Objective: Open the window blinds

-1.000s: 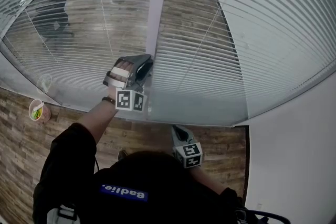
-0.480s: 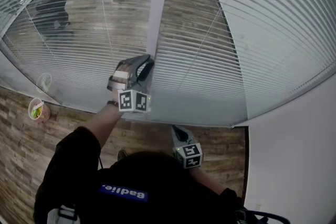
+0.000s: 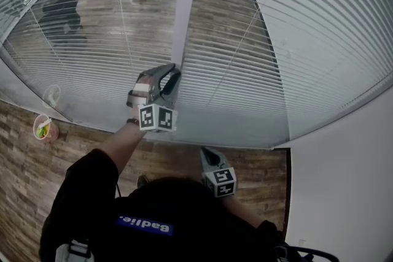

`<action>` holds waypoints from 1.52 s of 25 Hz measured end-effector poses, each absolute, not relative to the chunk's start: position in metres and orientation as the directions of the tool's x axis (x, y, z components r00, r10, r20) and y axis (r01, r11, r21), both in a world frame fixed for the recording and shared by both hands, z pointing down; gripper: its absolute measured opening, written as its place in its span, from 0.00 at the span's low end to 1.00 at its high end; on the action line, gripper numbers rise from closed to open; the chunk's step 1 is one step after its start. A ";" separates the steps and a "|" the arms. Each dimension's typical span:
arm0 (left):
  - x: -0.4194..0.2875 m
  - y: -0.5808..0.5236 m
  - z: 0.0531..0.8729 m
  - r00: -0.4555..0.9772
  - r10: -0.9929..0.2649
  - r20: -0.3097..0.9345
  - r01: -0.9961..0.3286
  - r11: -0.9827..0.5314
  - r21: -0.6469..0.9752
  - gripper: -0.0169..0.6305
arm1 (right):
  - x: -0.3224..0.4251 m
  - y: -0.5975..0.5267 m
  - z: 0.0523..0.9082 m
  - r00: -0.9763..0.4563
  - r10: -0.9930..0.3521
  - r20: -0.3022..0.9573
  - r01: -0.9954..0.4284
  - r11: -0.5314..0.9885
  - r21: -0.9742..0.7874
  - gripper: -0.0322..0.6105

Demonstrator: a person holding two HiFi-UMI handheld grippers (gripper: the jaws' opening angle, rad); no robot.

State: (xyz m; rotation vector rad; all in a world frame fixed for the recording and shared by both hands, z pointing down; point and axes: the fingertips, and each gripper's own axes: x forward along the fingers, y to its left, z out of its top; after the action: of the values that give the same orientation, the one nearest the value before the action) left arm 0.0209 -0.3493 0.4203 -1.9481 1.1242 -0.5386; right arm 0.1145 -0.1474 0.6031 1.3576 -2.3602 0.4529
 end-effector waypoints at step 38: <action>0.024 -0.344 0.416 0.517 -0.854 -0.053 -0.410 -0.193 -0.891 0.21 | 0.117 -0.146 0.605 -0.460 -0.746 0.482 -0.874 0.475 -0.098 0.06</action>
State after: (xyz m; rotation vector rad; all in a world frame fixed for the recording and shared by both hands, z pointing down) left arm 0.0242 -0.3444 0.4164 -1.8032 1.0554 -0.5832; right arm 0.1168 -0.1465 0.6048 1.3587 -2.3531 0.4737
